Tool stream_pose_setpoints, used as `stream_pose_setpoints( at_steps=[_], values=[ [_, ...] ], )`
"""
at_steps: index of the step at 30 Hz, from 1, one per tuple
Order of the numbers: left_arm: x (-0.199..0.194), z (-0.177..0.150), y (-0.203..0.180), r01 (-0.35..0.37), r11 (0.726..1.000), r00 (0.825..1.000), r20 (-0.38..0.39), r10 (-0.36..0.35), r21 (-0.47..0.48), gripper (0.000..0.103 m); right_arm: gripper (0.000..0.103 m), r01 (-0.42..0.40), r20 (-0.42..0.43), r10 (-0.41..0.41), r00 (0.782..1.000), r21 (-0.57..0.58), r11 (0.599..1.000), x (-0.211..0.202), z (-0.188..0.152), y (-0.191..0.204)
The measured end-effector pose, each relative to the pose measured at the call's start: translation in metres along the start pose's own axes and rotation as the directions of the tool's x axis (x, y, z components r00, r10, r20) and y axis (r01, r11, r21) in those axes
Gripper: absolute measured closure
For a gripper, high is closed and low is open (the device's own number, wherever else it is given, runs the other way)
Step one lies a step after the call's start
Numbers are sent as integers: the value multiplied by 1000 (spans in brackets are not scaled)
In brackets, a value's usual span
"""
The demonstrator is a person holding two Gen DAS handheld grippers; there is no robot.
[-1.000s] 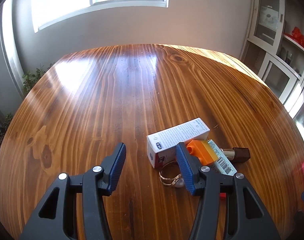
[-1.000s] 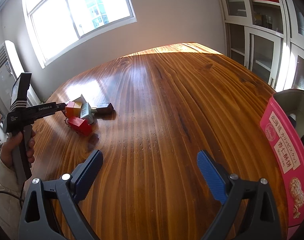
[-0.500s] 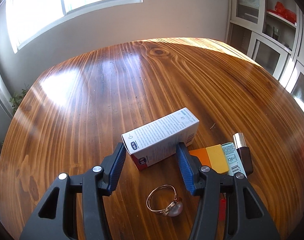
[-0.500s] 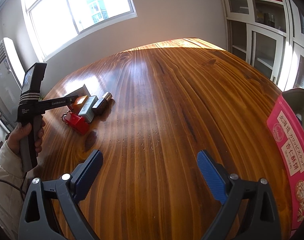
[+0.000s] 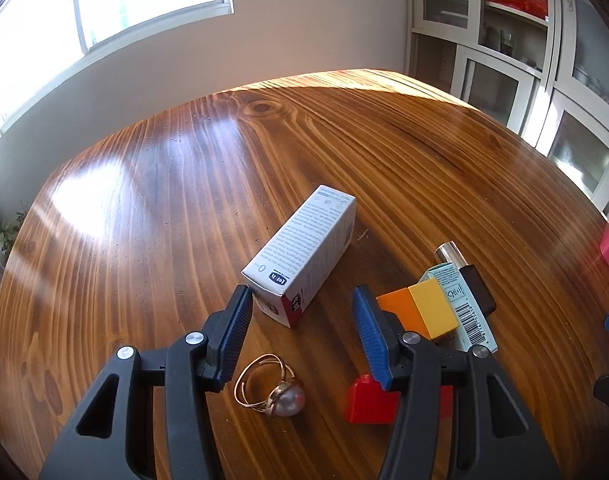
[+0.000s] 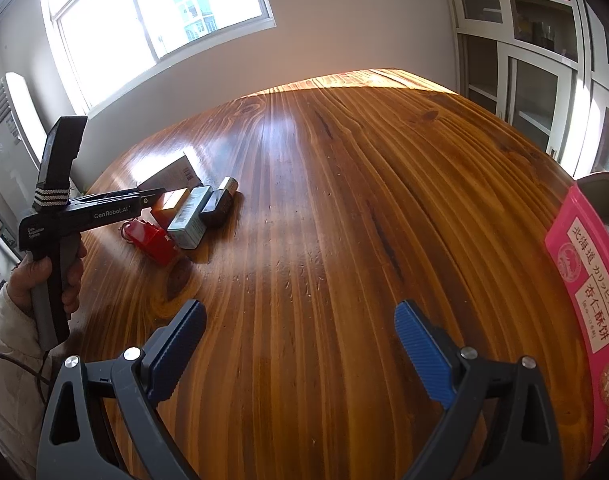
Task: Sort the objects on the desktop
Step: 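Grasp the white box upright with the left gripper, then grasp the red toy block with the right gripper while left holds the white box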
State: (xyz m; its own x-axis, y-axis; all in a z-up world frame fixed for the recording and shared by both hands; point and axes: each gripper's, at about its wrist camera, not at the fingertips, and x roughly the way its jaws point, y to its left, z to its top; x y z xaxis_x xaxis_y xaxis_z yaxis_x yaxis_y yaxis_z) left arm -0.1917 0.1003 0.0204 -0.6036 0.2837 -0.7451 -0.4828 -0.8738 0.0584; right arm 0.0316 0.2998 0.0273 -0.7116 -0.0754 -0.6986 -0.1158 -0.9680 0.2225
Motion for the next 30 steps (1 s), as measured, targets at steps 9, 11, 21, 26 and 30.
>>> stream_pose_setpoints(
  at_steps=[9,11,21,26,30],
  values=[
    [10,12,7,-16,999,1000,23,17,-37,47,6,1,4,-1,1000,3,1000,-1,-1,2],
    [13,14,5,-5,1000,1000,24,5,-30,47,6,3,2,-3,1000,-1,1000,-1,0,3],
    [19,14,1,1,998,999,43,1,-59,72,6,-31,0,31,1000,-51,998,3,8,23],
    [8,12,10,-48,994,997,48,53,-99,76,6,-125,-5,125,992,-106,986,6,11,44],
    [-4,14,22,-83,987,993,72,94,-135,76,6,-210,-47,205,978,-166,964,19,16,66]
  ],
)
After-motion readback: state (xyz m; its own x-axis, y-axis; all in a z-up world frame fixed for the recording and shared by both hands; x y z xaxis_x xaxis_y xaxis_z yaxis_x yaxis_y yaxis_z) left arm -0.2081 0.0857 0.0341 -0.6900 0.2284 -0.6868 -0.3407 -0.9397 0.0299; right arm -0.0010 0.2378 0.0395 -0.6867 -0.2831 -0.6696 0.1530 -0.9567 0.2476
